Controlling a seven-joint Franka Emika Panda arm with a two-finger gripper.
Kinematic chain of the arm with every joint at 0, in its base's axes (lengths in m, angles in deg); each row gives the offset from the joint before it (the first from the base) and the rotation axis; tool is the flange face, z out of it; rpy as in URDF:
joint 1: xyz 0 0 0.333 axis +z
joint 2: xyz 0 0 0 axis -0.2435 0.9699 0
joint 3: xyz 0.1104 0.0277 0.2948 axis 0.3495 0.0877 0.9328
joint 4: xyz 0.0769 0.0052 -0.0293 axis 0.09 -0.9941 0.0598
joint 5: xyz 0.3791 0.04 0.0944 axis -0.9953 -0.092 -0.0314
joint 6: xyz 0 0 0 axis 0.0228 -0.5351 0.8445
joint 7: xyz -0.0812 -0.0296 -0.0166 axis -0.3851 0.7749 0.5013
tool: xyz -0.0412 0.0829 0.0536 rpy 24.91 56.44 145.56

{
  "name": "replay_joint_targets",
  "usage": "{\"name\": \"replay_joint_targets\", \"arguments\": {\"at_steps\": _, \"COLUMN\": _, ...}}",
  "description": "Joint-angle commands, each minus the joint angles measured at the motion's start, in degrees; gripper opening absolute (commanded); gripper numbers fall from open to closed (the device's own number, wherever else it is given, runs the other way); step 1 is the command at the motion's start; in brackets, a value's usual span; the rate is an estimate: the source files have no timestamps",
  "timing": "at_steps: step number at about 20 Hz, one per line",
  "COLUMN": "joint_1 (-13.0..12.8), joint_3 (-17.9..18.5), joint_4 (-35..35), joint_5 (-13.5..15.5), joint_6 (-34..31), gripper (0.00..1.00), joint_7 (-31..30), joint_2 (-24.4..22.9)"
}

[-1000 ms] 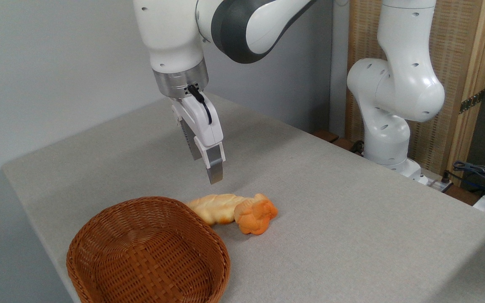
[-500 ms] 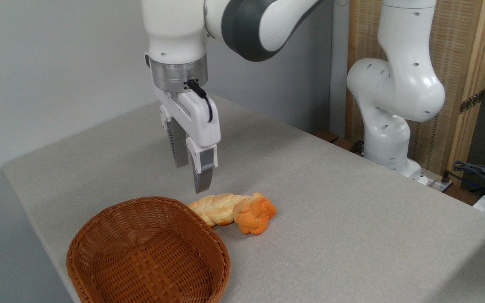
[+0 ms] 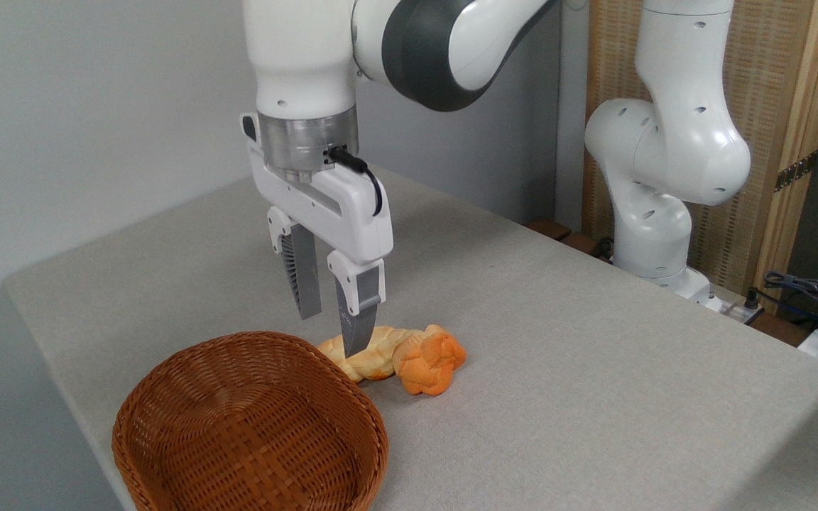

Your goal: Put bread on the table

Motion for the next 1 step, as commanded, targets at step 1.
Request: {"name": "replay_joint_targets", "arguments": {"at_steps": 1, "joint_1": -0.37, "joint_3": 0.25, "joint_4": 1.19, "joint_5": -0.76, "joint_6": 0.92, "gripper": 1.00, "joint_7": -1.43, "joint_2": 1.15}}
